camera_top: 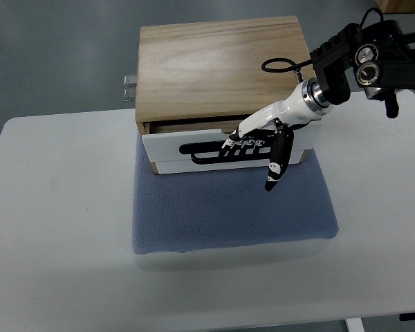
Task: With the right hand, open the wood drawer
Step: 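Pull the upper drawer toward the robot with the right hand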
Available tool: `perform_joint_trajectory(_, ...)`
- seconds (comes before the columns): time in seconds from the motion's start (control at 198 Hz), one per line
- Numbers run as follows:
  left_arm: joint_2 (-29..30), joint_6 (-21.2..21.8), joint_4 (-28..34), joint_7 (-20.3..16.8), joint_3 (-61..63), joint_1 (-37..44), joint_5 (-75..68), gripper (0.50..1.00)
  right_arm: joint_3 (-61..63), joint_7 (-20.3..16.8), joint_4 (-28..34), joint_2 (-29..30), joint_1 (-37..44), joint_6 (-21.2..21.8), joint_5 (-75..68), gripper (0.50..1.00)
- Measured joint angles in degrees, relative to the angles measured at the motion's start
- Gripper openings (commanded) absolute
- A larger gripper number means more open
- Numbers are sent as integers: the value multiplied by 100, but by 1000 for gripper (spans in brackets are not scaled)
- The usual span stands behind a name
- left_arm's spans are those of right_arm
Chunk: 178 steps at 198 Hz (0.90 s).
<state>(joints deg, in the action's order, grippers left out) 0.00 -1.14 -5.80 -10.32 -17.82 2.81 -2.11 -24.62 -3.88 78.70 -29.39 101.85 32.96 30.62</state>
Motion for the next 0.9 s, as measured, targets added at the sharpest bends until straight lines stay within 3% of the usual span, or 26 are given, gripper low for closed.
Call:
perform_joint_trajectory(0.228, 0, 0, 0, 0, 2, 1, 0, 1000, 2, 8, 88, -33, 155, 197, -20, 944)
perform_joint_trajectory(0.901, 0, 0, 0, 0, 2, 0, 0, 1000, 26, 42, 929, -520, 282, 204, -39, 944)
